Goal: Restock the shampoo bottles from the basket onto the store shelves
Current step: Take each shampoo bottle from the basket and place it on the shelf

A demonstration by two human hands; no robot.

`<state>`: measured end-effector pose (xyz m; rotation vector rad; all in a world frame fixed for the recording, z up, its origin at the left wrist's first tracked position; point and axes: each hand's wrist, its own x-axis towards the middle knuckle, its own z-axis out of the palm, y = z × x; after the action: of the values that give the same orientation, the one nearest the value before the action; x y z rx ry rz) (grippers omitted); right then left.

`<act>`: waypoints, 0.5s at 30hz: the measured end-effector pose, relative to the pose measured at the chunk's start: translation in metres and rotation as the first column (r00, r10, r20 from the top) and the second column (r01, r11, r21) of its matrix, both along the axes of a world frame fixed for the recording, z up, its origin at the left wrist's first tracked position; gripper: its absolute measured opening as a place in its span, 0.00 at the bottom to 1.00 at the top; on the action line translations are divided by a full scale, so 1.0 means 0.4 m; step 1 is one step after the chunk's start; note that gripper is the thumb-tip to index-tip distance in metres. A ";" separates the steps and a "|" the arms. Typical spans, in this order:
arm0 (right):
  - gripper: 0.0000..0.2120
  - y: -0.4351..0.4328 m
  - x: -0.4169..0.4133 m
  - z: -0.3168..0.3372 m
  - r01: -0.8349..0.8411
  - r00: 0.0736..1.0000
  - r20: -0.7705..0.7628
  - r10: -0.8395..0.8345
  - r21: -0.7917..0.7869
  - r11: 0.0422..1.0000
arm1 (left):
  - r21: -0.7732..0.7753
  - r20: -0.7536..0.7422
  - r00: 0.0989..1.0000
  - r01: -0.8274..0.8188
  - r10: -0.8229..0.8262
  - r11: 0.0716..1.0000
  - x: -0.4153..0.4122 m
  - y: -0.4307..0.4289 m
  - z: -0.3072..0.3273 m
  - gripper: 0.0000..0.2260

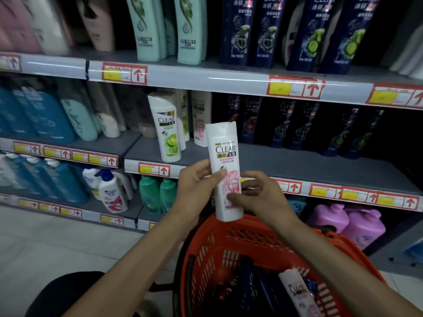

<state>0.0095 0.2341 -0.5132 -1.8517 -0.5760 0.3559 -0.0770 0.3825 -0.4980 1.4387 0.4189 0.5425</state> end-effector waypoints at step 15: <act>0.23 0.353 0.114 -0.001 0.200 0.946 0.255 -0.199 0.019 0.980 | 0.102 0.155 0.969 -0.212 0.195 0.972 0.162 0.193 0.033 0.15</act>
<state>0.0550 0.3751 -0.5134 -1.9571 -0.5544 -0.0182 -0.0122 0.4596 -0.4850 1.4664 0.4278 0.8440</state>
